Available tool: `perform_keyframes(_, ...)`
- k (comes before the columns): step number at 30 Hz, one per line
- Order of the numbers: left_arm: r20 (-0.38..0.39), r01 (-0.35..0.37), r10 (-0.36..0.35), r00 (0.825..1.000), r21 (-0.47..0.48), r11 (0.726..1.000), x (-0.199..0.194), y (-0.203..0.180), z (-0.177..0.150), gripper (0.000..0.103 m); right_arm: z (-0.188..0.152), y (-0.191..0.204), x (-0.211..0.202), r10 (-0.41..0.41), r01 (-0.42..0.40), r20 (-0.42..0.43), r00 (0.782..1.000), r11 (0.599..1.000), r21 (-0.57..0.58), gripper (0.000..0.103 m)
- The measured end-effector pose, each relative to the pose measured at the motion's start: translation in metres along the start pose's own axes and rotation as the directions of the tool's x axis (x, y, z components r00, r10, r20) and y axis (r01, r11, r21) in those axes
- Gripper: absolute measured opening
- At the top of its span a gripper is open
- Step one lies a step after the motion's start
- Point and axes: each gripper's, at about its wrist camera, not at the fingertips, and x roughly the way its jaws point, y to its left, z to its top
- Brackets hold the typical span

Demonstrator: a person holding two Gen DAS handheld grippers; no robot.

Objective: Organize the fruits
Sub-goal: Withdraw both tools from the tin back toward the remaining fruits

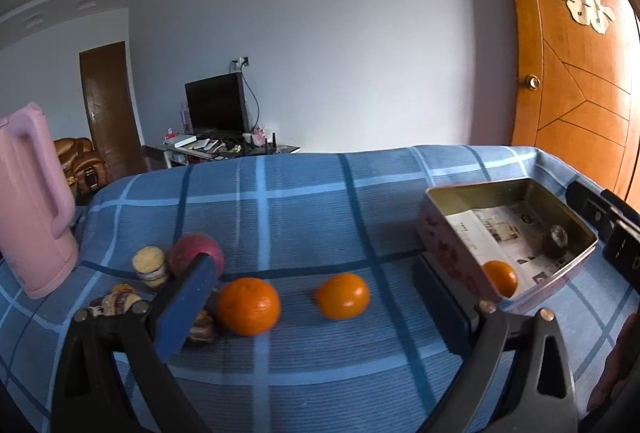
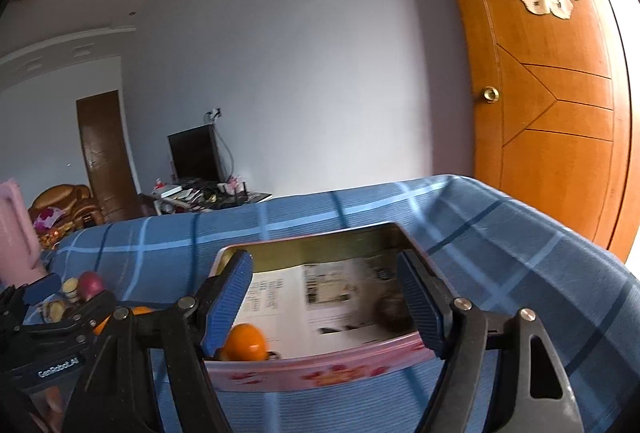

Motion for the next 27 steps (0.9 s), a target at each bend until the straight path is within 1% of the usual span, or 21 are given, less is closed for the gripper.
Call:
perform_keyframes(8,-0.006,-0.028,0.028,1.0,-0.015,1.0,0.002,0.028,-0.002,0.1,-0.005,0.047,0.003,0.063,-0.064,-0.021,0.998,0.997,-0.037,0.075)
perform_keyframes(12,-0.008,-0.041,0.041,0.999,-0.024,0.999,0.001,0.045,-0.003,0.1,-0.007,0.064,0.01,0.09,-0.092,-0.046,0.995,0.995,-0.03,0.075)
perform_keyframes(16,-0.003,-0.081,0.081,0.997,0.008,0.997,0.001,0.061,-0.003,0.1,-0.008,0.085,0.018,0.099,-0.103,-0.075,0.992,0.994,-0.047,0.075)
perform_keyframes(19,-0.008,-0.09,0.09,0.996,0.026,0.996,0.001,0.076,-0.005,0.1,-0.01,0.099,0.02,0.106,-0.112,-0.082,0.991,0.991,-0.068,0.075)
perform_keyframes(21,-0.009,-0.101,0.102,0.995,0.028,0.994,0.001,0.088,-0.005,0.1,-0.011,0.11,0.024,0.109,-0.118,-0.101,0.989,0.989,-0.09,0.075)
perform_keyframes(24,-0.017,-0.132,0.132,0.991,0.002,0.991,0.002,0.114,-0.003,0.1,-0.014,0.124,0.03,0.109,-0.127,-0.146,0.983,0.984,-0.121,0.075)
perform_keyframes(27,-0.033,-0.157,0.155,0.987,-0.077,0.985,0.001,0.149,0.002,0.1,-0.017,0.139,0.041,0.143,-0.172,-0.208,0.968,0.977,-0.128,0.075)
